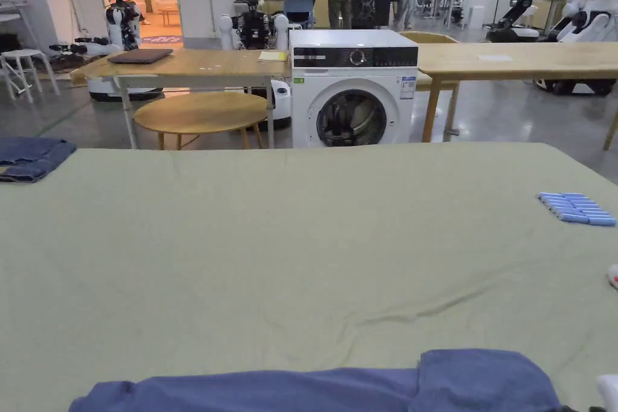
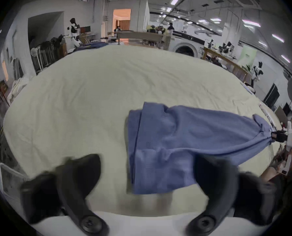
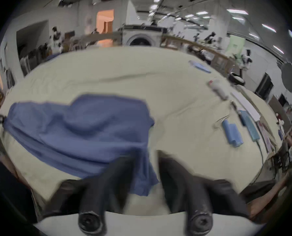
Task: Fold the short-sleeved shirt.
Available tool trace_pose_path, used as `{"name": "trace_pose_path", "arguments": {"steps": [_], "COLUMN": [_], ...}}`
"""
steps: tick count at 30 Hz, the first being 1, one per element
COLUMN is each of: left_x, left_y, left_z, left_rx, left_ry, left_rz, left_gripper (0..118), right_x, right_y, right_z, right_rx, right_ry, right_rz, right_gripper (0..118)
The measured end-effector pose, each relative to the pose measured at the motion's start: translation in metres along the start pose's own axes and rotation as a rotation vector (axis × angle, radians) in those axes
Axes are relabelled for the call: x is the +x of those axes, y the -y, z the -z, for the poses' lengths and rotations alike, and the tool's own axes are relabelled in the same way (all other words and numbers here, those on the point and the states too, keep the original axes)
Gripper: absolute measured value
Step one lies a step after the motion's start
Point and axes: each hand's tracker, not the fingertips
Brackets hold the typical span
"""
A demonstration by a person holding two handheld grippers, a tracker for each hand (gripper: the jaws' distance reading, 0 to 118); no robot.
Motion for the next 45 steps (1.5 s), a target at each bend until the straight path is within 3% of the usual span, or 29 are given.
{"name": "trace_pose_path", "arguments": {"steps": [2, 4, 6, 7, 8, 9, 10, 11, 12, 15, 20, 27, 31, 33, 36, 37, 38, 39, 40, 43, 45], "left_x": [0.001, 0.015, 0.03, 0.039, 0.048, 0.055, 0.062, 0.066, 0.071, 0.089, 0.109, 0.093, 0.036, -0.003, -0.058, -0.073, -0.086, -0.096, -0.102, -0.126, -0.149], "left_y": [-0.007, -0.016, -0.025, -0.03, -0.034, -0.037, -0.042, -0.046, -0.048, -0.056, -0.071, -0.074, -0.079, -0.087, -0.088, -0.084, -0.079, -0.075, -0.072, -0.053, -0.037], "left_z": [-0.025, -0.055, -0.08, -0.089, -0.098, -0.104, -0.111, -0.114, -0.115, -0.1, -0.077, -0.064, -0.048, -0.024, 0.013, 0.024, 0.029, 0.039, 0.045, 0.065, 0.085], "left_rx": [0.121, 0.22, 0.322, 0.362, 0.422, 0.461, 0.491, 0.513, 0.54, 0.547, 0.559, 0.515, 0.35, 0.175, -0.047, -0.109, -0.137, -0.208, -0.258, -0.23, -0.237], "left_ry": [0.007, -0.036, 0.038, 0.042, 0.015, 0.007, 0.024, 0.048, 0.066, 0.019, 0.061, 0.081, 0.245, 0.322, 0.568, 0.609, 0.69, 0.778, 0.79, 0.734, 0.79], "left_rz": [0.023, 0.048, 0.058, 0.065, 0.064, 0.062, 0.056, 0.051, 0.054, 0.136, 0.117, 0.114, 0.038, -0.105, -0.282, -0.337, -0.376, -0.37, -0.372, -0.459, -0.579], "left_gripper": [113, 113, 110, 102, 77, 50, 24, 6, 5, 0, 0, 0, 0, 0, 0, 20, 77, 112, 118, 117, 117], "right_x": [0.001, -0.011, -0.034, -0.045, -0.067, -0.077, -0.088, -0.098, -0.108, -0.131, -0.174, -0.194, -0.19, -0.184, -0.181, -0.179, -0.179, -0.179, -0.18, -0.18, -0.182], "right_y": [-0.014, -0.031, -0.044, -0.049, -0.051, -0.054, -0.055, -0.055, -0.055, -0.061, -0.07, -0.073, -0.07, -0.07, -0.073, -0.073, -0.072, -0.072, -0.072, -0.067, -0.064], "right_z": [-0.033, -0.065, -0.085, -0.092, -0.104, -0.109, -0.113, -0.114, -0.113, -0.11, -0.1, -0.098, -0.098, -0.095, -0.091, -0.089, -0.088, -0.088, -0.089, -0.091, -0.095], "right_rx": [0.159, 0.297, 0.408, 0.441, 0.467, 0.493, 0.526, 0.549, 0.544, 0.51, 0.503, 0.489, 0.452, 0.409, 0.383, 0.376, 0.365, 0.357, 0.347, 0.313, 0.296], "right_ry": [-0.069, -0.079, -0.029, 0.002, 0.035, 0.035, 0.022, 0.018, 0.021, -0.081, -0.1, -0.132, -0.148, -0.169, -0.159, -0.153, -0.144, -0.145, -0.151, -0.169, -0.191], "right_rz": [0.074, 0.092, 0.074, 0.068, 0.067, 0.072, 0.078, 0.08, 0.086, 0.089, 0.04, -0.023, -0.085, -0.081, -0.069, -0.072, -0.073, -0.073, -0.07, -0.038, -0.009], "right_gripper": [104, 109, 109, 108, 98, 80, 54, 9, 0, 0, 0, 0, 0, 0, 0, 0, 0, 0, 0, 0, 0]}}
